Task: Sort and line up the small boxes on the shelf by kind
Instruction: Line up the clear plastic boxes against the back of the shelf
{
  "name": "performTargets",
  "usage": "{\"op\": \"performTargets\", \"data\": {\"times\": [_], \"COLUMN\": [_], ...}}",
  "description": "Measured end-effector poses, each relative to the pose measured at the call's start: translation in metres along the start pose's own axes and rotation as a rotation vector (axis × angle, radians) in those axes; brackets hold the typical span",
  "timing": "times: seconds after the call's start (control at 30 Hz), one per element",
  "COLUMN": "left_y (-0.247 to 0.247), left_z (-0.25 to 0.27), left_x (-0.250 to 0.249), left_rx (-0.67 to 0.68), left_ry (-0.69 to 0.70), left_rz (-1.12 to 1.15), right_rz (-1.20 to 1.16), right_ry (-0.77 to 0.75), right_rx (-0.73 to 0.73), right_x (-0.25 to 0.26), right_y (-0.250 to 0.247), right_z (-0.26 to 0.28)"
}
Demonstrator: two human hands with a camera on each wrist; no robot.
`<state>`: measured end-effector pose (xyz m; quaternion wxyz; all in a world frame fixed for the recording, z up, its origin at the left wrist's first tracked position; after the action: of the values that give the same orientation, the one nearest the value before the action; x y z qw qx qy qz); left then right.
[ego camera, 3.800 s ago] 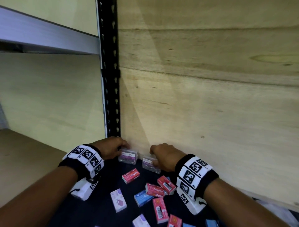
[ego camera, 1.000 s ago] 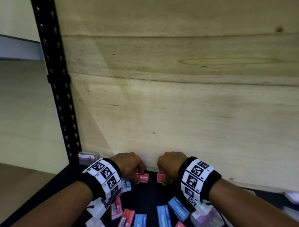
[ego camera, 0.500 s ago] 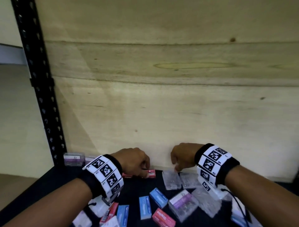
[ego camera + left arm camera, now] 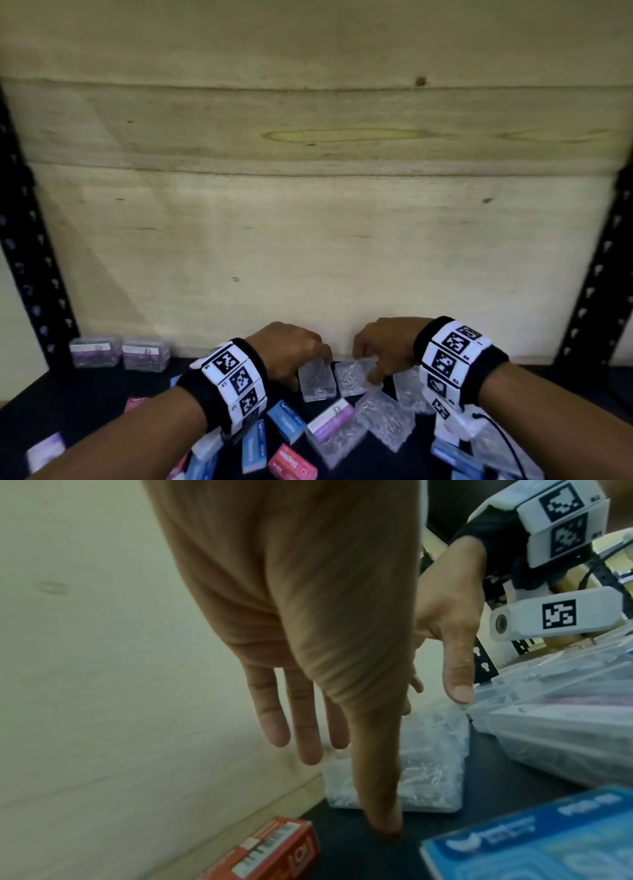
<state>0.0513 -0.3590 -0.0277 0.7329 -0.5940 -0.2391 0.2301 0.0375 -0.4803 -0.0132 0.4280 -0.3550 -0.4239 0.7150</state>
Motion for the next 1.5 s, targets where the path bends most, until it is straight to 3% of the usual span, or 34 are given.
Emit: {"op": "performTargets", "data": {"times": [0.63, 0.87, 1.17, 1.5], "left_y": [-0.001, 0.002, 0.001, 0.003], "left_z": [0.006, 0.011, 0.016, 0.01], "left_x": [-0.014, -0.006, 0.018, 0.025], "left_rx": [-0.051, 0.011, 0.114, 0.053], "left_ry": [0.157, 0.082, -0.11, -0.132], "left_rz": [-0.013, 0.058, 0.378, 0.49], "right_rz": [-0.049, -0.048, -0.142, -0.216], "right_ry": [-0.002, -0.016, 0.014, 0.07], "right_rx": [-0.004, -0.01, 0.048, -0.027], "right_x": [-0.018, -0.016, -0.029, -0.039], "right_y": [0.013, 0.012, 0.005, 0.012], "right_z": [-0.003, 0.003, 0.012, 0.002]}}
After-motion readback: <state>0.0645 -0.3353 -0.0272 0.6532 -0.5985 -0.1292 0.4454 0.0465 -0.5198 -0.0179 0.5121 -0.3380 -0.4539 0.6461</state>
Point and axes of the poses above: each hand's wrist, its own z-axis away from the middle knuckle, its own y-axis out of the palm, x = y × z, the point moved 8 cm from there along -z, towards the middle knuckle, and after that the axes turned 7 degrees about z, right-handed, at the moved point
